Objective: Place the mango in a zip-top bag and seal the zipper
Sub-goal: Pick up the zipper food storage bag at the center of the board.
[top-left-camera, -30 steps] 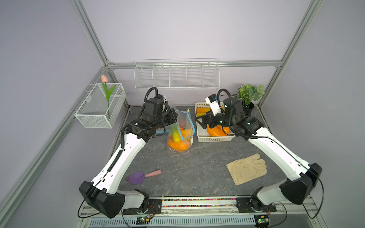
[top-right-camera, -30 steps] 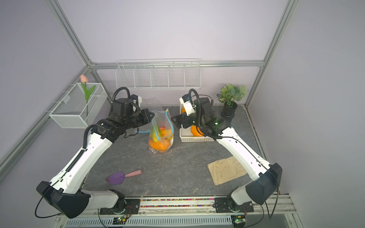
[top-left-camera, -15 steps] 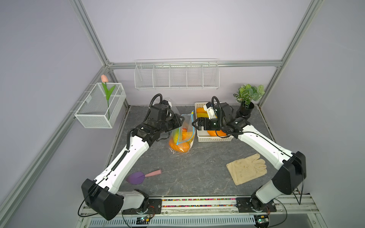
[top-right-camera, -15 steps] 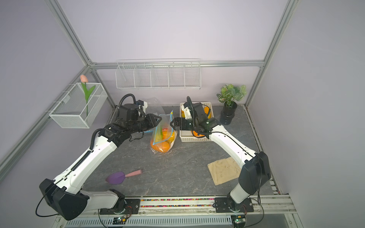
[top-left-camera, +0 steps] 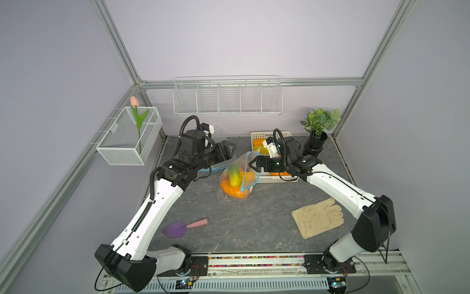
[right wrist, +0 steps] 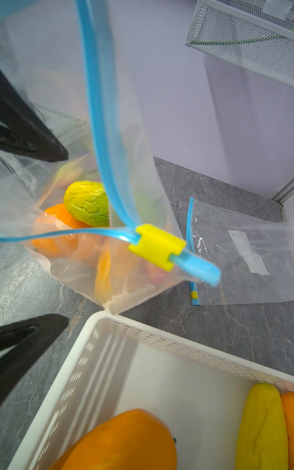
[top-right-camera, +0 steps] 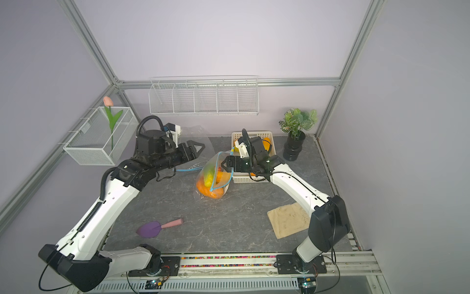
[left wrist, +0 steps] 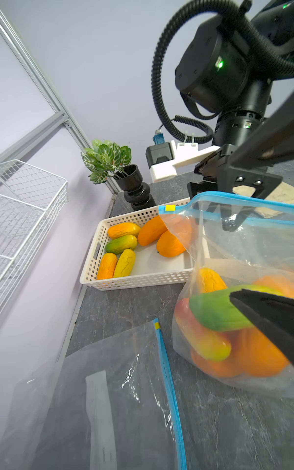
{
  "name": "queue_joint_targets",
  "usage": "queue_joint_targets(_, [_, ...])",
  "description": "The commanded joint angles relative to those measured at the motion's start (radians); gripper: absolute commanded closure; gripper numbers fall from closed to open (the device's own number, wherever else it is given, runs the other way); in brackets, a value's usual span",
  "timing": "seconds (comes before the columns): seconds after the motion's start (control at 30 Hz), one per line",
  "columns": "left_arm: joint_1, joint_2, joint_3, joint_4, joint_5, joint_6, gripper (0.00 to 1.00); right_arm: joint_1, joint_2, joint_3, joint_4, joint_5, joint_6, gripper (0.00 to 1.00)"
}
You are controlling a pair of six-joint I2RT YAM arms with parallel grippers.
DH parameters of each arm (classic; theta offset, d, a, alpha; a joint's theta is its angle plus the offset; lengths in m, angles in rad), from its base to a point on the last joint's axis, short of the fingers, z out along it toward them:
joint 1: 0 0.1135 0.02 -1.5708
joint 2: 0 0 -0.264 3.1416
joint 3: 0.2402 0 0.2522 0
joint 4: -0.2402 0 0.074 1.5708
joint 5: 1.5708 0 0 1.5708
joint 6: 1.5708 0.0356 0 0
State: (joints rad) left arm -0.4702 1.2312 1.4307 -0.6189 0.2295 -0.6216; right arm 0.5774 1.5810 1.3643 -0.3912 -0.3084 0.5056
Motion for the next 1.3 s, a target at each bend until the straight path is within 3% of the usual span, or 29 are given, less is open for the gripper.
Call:
queue_joint_targets(0.0, [0.027,-0.05,0.01,-0.029,0.007,0.02,0.2,-0.013,0.018,0.014,0.006,-0.016,-0.019,0.04])
queue_joint_targets(0.13, [0.049,-0.061,0.002,-0.027,0.004,0.029,0.17,-0.02,0.069,0.052,0.03,-0.037,-0.016,0.02])
queue_joint_targets(0.3, [0.063,-0.027,0.027,-0.031,0.006,0.048,0.17,-0.02,0.134,0.154,0.014,-0.061,-0.042,0.49])
queue_joint_targets(0.37, [0.069,-0.01,0.047,-0.035,0.005,0.054,0.18,-0.022,0.154,0.202,0.013,-0.072,-0.072,0.63])
queue_joint_targets(0.6, [0.153,0.022,0.123,-0.03,0.064,0.063,0.18,-0.02,0.26,0.443,-0.013,-0.25,-0.195,0.92])
queue_joint_targets(0.8, [0.254,-0.004,0.141,-0.006,0.112,0.059,0.18,0.018,0.327,0.638,-0.219,-0.298,-0.364,0.93])
queue_joint_targets(0.93, [0.264,-0.006,0.122,0.008,0.126,0.068,0.19,0.02,0.314,0.618,-0.239,-0.321,-0.403,0.93])
queue_joint_targets(1.1, [0.263,0.006,0.094,0.043,0.202,0.139,0.23,0.02,0.317,0.685,-0.295,-0.512,-0.474,0.93])
queue_joint_targets(1.27, [0.265,-0.071,0.02,0.155,0.235,0.218,0.22,0.02,0.304,0.74,-0.392,-0.604,-0.569,0.93])
